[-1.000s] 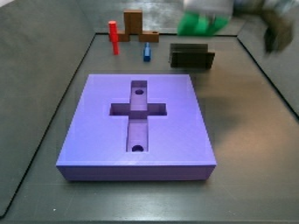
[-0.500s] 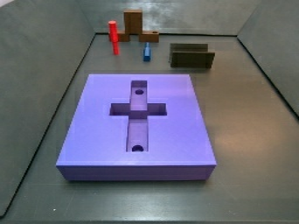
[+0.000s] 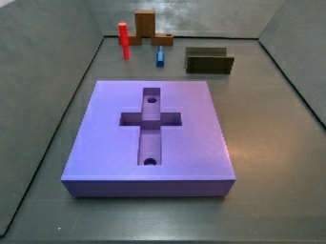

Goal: Pick up the green object. Move up. Place the green object on the fixture. Regrasp the green object. Move to above the board. Insert the green object.
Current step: Move to above the board, then insert the green object.

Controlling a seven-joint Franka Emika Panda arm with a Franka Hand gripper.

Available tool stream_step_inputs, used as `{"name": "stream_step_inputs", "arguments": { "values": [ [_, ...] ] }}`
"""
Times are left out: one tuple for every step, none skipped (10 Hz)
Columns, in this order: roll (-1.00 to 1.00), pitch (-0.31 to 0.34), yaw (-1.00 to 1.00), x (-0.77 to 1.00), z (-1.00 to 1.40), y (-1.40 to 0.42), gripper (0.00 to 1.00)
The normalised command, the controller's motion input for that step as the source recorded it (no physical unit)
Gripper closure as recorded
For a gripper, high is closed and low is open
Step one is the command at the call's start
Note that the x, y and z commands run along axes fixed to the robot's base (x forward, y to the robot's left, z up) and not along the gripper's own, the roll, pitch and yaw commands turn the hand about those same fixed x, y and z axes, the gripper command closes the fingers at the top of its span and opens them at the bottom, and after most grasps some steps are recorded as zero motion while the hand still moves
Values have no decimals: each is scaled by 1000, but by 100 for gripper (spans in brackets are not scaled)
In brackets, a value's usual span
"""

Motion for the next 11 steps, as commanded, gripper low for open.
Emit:
{"name": "stream_step_inputs", "arguments": {
  "values": [
    [-1000, -62, -2, -1356, 246, -1400, 100],
    [-1000, -72, -1, -1393, 235, -1400, 100],
    [-1000, -87, -7, -666, 104, -639, 100],
    [-1000, -96, -3, -302, 29, -245, 100],
    [-937, -46, -23, -119, 2, -89, 100],
    [-595, -31, -17, -67, 24, -61, 100],
    [-370, -39, -11, -65, -4, -31, 100],
    [-218, -37, -6, -51, 6, -1, 100],
    [-134, 0, -31, 117, -163, 0, 100],
    [-159, 0, -103, 217, -197, 0, 100],
    [-316, 39, -237, 329, -326, 0, 100]
  ]
}}
